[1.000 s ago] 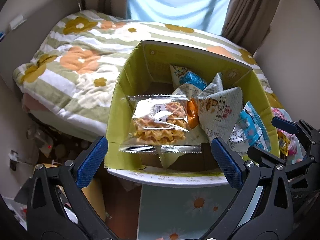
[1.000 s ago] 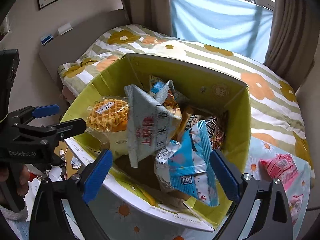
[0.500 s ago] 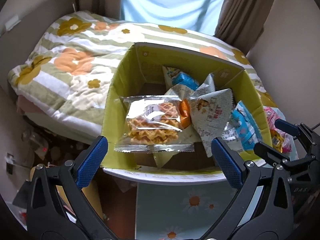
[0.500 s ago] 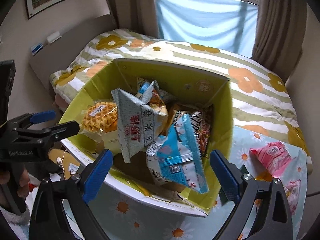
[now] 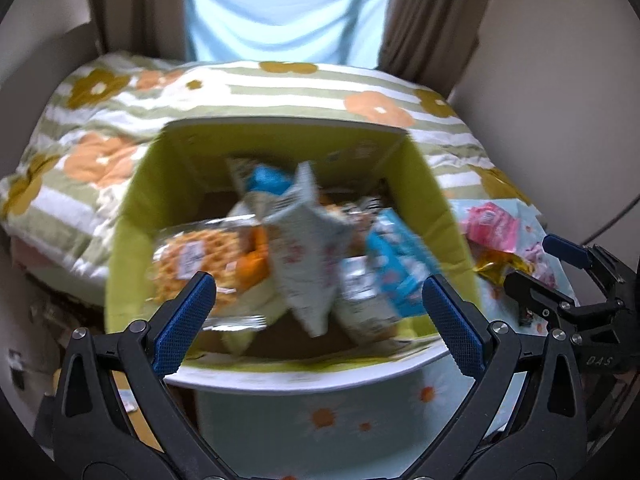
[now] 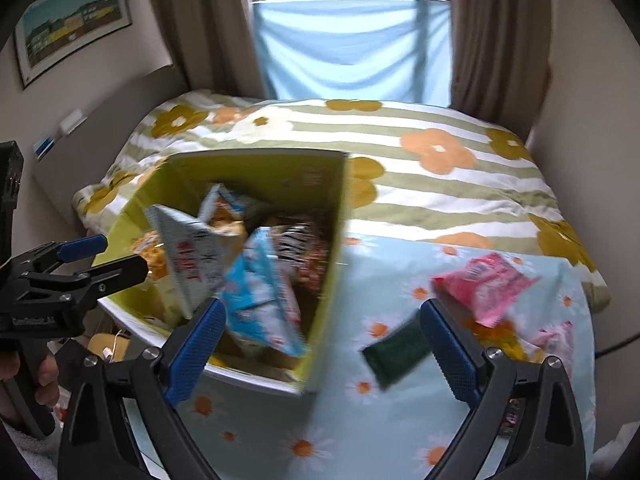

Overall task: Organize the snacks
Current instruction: 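Move both tools back from the box to the snacks on the cloth, then grasp the pink QR-code bag with the left tool while the right grasps the pink-lettered white bag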

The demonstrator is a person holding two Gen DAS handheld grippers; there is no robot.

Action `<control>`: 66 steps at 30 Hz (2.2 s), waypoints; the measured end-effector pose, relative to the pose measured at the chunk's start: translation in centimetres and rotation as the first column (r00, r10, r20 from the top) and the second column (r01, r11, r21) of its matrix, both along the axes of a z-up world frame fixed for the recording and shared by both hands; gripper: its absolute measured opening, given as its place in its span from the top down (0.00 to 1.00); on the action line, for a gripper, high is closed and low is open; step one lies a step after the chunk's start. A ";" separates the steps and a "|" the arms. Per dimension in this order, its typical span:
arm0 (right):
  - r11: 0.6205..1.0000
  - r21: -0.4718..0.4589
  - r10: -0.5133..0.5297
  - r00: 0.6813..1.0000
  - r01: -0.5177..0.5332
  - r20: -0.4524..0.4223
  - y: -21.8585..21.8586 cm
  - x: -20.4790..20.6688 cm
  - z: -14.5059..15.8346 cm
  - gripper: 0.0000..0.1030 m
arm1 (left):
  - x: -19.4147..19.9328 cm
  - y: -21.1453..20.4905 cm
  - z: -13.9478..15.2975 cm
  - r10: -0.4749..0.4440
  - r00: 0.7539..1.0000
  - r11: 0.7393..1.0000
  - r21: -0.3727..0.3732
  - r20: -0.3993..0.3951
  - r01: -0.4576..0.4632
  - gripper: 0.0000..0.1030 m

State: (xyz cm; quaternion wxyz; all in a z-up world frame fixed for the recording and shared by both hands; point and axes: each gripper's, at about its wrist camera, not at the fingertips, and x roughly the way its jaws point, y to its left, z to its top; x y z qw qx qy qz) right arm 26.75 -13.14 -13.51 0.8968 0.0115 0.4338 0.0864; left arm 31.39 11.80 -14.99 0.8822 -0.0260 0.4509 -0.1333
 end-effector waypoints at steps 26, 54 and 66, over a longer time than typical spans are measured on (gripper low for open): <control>0.978 0.002 -0.205 0.970 0.207 -0.129 -27.5 -2.2 -4.8 0.06 | 3.6 -31.4 -2.6 -0.229 0.969 0.968 0.081 -0.091 0.236 0.01; 0.920 0.102 -0.342 0.904 0.377 -0.255 -29.5 1.5 -13.0 0.07 | 11.5 -38.9 -16.1 -0.343 0.892 0.856 0.293 -0.296 0.426 0.24; 0.930 0.091 -0.326 0.915 0.355 -0.240 -29.4 1.7 -13.0 0.11 | 11.0 -37.7 -15.4 -0.343 0.901 0.860 0.298 -0.265 0.414 0.38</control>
